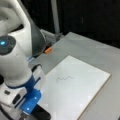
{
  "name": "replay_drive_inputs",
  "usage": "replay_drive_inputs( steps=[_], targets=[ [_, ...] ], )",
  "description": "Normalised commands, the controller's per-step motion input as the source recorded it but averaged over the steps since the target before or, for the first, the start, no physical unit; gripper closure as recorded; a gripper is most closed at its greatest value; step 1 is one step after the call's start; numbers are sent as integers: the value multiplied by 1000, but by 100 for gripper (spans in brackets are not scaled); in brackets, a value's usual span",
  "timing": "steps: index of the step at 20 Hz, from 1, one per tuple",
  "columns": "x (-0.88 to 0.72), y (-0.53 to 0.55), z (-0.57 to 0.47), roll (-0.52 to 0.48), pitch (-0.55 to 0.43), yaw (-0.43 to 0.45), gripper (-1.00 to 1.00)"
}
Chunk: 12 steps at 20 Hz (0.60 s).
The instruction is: Erasing curve lines
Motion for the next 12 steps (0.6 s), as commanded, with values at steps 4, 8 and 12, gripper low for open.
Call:
replay_drive_inputs(
  steps=[4,8,12],
  targets=[
    [91,-27,-101,114,-56,-226,-100],
    [89,15,-121,141,-47,-237,-100],
    [83,28,-171,149,-57,-223,-100]
  ],
)
